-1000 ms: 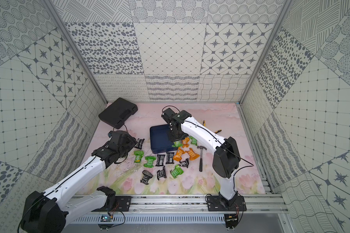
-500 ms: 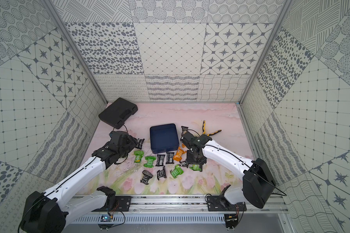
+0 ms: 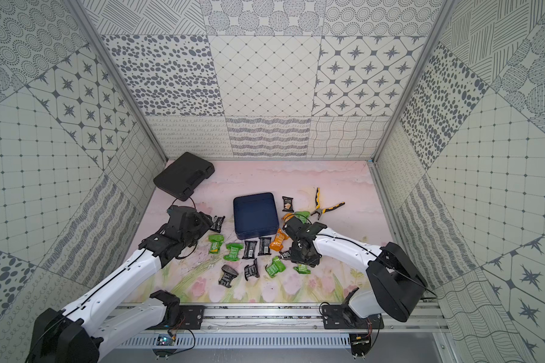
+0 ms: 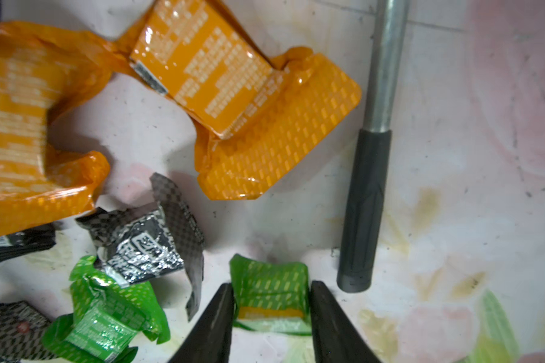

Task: Take the cookies out of the storage box
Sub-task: Place the cookie at the center of the board, then reset both arms

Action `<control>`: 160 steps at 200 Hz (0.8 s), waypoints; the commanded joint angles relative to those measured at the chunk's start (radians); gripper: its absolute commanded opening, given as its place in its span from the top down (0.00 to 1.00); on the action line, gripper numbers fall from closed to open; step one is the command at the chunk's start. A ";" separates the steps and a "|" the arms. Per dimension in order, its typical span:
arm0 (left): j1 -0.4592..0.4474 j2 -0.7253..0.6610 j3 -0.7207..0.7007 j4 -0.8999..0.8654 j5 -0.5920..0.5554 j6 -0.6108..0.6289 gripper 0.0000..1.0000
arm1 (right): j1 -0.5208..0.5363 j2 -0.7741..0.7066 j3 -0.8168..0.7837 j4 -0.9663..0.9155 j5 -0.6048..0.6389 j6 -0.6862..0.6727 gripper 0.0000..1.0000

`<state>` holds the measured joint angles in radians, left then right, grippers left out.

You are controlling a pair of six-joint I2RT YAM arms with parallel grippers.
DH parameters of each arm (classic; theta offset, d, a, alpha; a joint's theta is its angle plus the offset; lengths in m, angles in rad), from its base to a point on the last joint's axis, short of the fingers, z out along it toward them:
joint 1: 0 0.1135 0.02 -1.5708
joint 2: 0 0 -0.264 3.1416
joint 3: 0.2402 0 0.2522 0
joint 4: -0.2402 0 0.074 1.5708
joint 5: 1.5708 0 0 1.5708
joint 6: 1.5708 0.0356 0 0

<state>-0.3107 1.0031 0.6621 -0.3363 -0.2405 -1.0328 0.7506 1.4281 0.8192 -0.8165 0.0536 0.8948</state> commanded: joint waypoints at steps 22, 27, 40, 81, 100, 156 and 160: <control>0.018 0.001 -0.004 -0.013 -0.030 0.036 0.27 | -0.007 -0.012 -0.006 0.037 0.016 0.027 0.42; 0.019 0.002 -0.003 -0.015 -0.031 0.036 0.27 | -0.009 -0.020 -0.003 0.033 0.020 0.030 0.42; 0.021 0.000 -0.002 -0.014 -0.038 0.037 0.27 | -0.008 -0.049 0.009 0.021 0.044 0.033 0.41; 0.025 -0.013 -0.002 0.040 -0.134 0.130 0.22 | -0.043 -0.145 0.065 0.026 0.185 -0.063 0.40; 0.029 -0.008 -0.008 0.105 -0.179 0.259 0.21 | -0.090 -0.162 0.099 0.034 0.279 -0.153 0.35; 0.111 0.084 -0.048 0.335 -0.192 0.656 0.11 | -0.440 -0.184 0.030 0.387 0.299 -0.507 0.18; 0.126 0.090 -0.055 0.351 -0.180 0.668 0.10 | -0.461 -0.180 0.017 0.424 0.295 -0.528 0.17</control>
<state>-0.2554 1.0435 0.6388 -0.1913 -0.3752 -0.6933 0.3977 1.2598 0.8886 -0.6201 0.3386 0.5591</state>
